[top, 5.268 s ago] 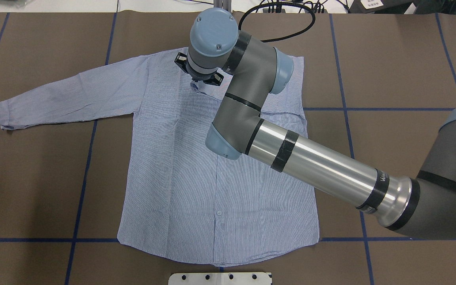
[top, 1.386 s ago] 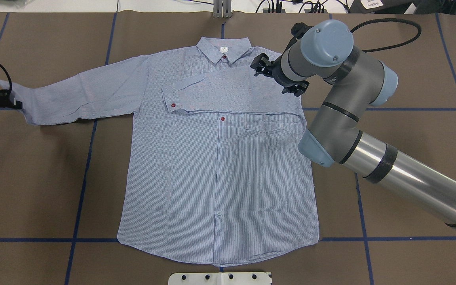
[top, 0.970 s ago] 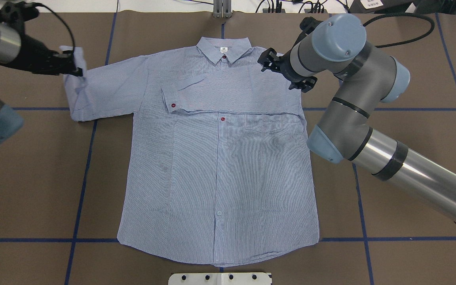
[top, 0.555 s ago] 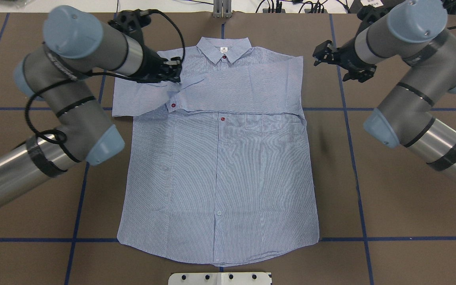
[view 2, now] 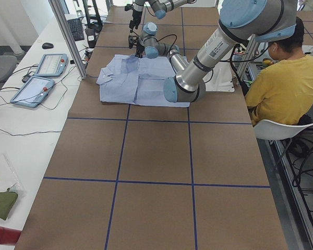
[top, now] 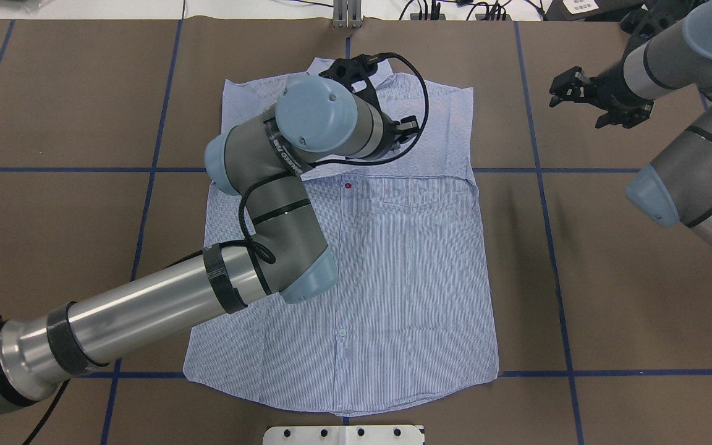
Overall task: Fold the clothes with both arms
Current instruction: 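Carry the cuff with the left gripper across the shirt toward the collar, then release the sleeve with the left gripper while the right gripper moves to the hem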
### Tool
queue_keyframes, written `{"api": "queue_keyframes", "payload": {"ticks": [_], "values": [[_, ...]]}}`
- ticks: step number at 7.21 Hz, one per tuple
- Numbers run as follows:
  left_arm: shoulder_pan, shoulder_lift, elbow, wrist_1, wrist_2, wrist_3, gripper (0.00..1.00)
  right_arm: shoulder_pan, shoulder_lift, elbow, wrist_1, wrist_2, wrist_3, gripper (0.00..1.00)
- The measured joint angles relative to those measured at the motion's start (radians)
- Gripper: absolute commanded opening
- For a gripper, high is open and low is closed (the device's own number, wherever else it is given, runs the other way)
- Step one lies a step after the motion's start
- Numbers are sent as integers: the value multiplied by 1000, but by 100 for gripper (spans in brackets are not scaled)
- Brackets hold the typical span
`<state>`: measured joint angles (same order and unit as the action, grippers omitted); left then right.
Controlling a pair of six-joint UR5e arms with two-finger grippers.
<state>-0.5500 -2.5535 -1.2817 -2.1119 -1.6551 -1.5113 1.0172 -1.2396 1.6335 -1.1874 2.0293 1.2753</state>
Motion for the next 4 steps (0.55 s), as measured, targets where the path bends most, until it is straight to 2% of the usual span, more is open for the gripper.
{"api": "queue_keyframes", "payload": {"ticks": [1,4], "values": [[23,-9,16,-1,38,-17,99,0,-5,0,0,-2,-1,100],[47,-27,41,-4,87,-39,100,-12,-29,17,33,1,15,100]]}}
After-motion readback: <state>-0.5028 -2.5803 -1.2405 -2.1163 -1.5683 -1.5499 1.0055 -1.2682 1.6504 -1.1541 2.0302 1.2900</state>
